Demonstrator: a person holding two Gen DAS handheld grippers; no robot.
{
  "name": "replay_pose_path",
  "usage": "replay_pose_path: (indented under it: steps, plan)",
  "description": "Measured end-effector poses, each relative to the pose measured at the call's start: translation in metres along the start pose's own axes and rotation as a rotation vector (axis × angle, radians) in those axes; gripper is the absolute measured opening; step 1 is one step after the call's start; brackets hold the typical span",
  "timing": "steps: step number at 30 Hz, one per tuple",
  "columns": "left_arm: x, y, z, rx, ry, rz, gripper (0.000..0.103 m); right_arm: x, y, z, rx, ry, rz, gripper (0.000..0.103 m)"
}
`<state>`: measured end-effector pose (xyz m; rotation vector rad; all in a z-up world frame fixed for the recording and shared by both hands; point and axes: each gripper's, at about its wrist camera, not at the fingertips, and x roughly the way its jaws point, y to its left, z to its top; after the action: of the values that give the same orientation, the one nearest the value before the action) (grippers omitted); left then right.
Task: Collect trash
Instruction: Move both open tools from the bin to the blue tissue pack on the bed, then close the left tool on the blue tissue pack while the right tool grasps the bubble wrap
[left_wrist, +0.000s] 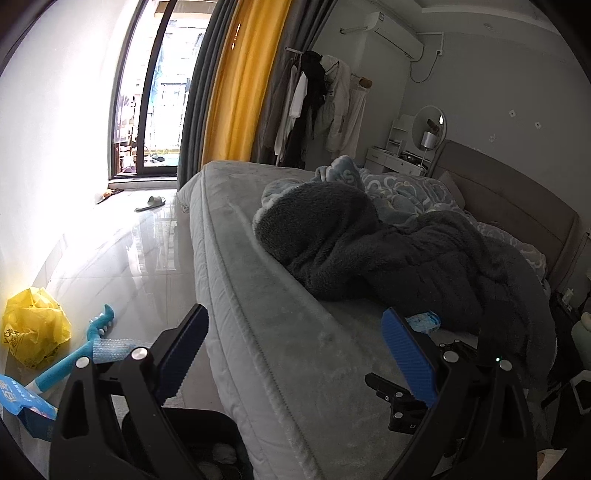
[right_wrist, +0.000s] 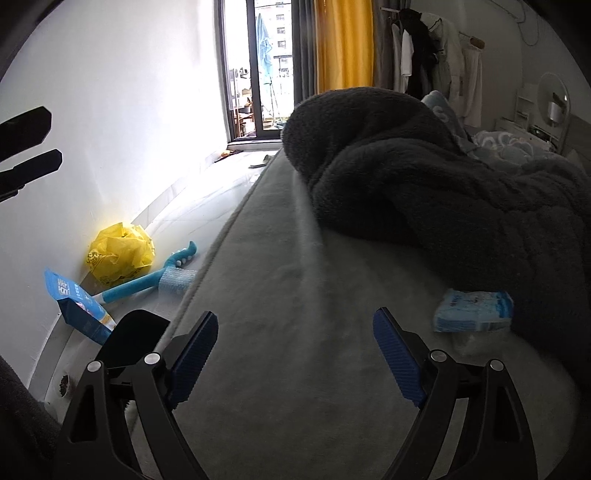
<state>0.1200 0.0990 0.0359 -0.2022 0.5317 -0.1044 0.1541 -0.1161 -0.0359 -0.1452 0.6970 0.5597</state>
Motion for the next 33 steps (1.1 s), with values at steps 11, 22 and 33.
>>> replay_pose_path:
  steps: [11, 22, 33]
  plan:
    - [0.055, -0.056, -0.005, 0.067, 0.075, -0.009, 0.097, -0.013, -0.061, -0.018, 0.017, -0.018, -0.094, 0.087]
    - [0.109, -0.088, -0.013, 0.004, 0.219, -0.141, 0.097, -0.016, -0.106, -0.025, 0.010, -0.006, -0.116, 0.087]
    - [0.168, -0.117, -0.021, -0.039, 0.366, -0.268, 0.097, -0.006, -0.135, -0.033, 0.046, 0.044, -0.091, 0.087]
